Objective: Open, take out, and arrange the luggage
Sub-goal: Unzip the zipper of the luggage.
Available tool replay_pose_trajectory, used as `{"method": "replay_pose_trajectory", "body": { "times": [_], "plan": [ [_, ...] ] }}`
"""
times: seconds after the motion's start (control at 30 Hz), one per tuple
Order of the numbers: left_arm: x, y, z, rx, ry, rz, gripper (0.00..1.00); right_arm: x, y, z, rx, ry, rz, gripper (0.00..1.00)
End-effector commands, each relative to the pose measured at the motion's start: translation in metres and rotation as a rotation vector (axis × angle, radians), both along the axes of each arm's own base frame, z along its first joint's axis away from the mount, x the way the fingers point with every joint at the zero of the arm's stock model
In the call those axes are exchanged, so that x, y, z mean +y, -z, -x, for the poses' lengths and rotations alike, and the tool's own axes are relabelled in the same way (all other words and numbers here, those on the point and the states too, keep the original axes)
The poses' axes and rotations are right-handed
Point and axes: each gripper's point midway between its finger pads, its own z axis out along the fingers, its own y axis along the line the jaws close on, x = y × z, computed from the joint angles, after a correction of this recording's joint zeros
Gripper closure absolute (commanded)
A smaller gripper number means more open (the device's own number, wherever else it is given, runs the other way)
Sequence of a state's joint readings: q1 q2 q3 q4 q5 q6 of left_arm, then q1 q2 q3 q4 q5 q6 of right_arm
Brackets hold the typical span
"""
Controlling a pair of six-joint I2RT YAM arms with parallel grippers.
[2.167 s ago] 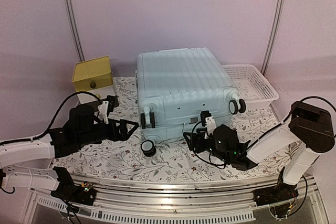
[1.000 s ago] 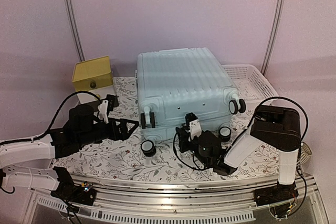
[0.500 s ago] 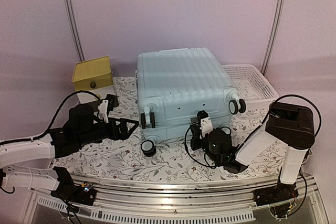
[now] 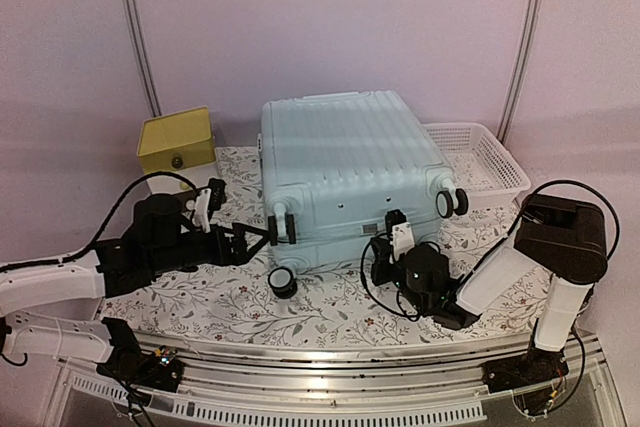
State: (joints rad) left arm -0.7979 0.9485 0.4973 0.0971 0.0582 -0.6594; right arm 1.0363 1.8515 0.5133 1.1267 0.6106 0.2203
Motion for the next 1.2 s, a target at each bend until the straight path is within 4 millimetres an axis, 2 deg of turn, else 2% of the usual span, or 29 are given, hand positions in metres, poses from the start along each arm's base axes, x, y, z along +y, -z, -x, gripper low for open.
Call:
{"method": "replay_pose_trajectory", "body": {
  "times": [0.0, 0.27, 0.47, 0.7, 0.87, 1.0, 1.1, 1.17],
  "plan": [
    [-0.019, -0.017, 0.011, 0.025, 0.052, 0.056, 0.02, -0.010, 0.000, -0.003, 0.011, 0.020, 0.001, 0.98],
    [-0.033, -0.029, 0.000, 0.046, 0.005, 0.066, 0.02, -0.006, -0.001, -0.003, 0.009, 0.006, -0.006, 0.98],
    [-0.039, -0.001, -0.018, 0.137, -0.091, -0.011, 0.02, -0.007, 0.000, -0.002, 0.014, 0.006, -0.008, 0.98],
    [-0.049, 0.006, -0.033, 0.131, -0.129, -0.147, 0.02, -0.011, 0.003, -0.002, 0.022, 0.019, -0.016, 0.98],
    [-0.059, -0.001, -0.033, 0.073, -0.156, -0.253, 0.02, -0.009, 0.006, -0.002, 0.029, 0.012, -0.014, 0.98],
    [-0.063, 0.001, -0.029, 0.049, -0.166, -0.345, 0.02, -0.007, 0.007, -0.002, 0.029, 0.009, -0.015, 0.98],
    [-0.060, 0.009, -0.031, 0.050, -0.189, -0.420, 0.02, -0.008, 0.007, -0.002, 0.029, 0.010, -0.014, 0.98],
    [-0.051, 0.013, -0.035, 0.055, -0.221, -0.473, 0.06, -0.011, 0.006, -0.003, 0.025, 0.023, -0.009, 0.98]
  ]
}}
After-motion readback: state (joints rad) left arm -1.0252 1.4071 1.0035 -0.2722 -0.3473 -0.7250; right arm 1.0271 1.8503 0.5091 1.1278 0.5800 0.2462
